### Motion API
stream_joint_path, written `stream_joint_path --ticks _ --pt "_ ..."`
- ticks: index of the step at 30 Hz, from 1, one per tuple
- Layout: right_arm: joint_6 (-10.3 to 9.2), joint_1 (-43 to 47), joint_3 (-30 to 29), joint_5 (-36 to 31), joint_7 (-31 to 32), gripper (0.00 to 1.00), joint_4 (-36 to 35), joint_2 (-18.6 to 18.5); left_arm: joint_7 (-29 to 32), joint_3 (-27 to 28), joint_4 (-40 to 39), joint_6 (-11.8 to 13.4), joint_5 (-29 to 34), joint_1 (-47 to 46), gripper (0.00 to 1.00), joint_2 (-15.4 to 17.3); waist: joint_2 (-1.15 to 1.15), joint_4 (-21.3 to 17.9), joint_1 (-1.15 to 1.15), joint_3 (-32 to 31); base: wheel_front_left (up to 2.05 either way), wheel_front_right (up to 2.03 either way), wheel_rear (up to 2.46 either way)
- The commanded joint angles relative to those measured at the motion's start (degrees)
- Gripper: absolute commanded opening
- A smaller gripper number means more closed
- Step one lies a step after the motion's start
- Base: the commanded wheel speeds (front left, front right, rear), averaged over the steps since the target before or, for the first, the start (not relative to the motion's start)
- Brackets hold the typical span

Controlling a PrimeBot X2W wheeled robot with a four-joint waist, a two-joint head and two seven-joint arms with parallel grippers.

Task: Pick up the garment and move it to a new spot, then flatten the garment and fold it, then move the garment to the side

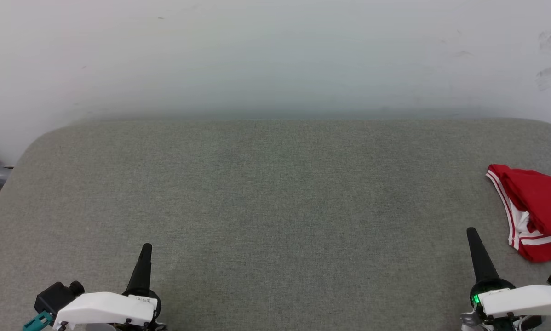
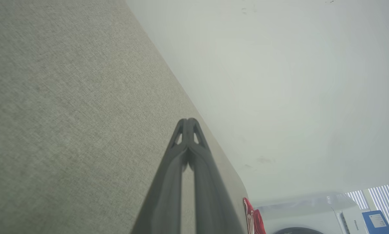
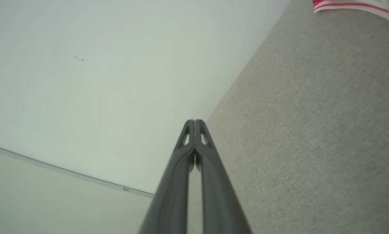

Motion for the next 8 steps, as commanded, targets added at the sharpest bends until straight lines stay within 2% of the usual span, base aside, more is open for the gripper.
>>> stream_joint_path --ticks 1,8 --pt "-0.01 -1.7 -0.2 1.7 0.5 0.00 -0.2 -0.5 0.5 0.4 -0.2 -0.6 -1.7 -1.3 0.00 0.1 0.00 0.0 0.00 0.0 0.00 0.00 0.00" --pt "-0.01 -2.4 -0.4 5.6 1.5 0.00 0.3 -0.4 1.5 0.8 0.3 -0.9 -5.8 -2.1 0.00 0.0 0.00 -0.1 0.00 0.2 0.00 0.00 0.00"
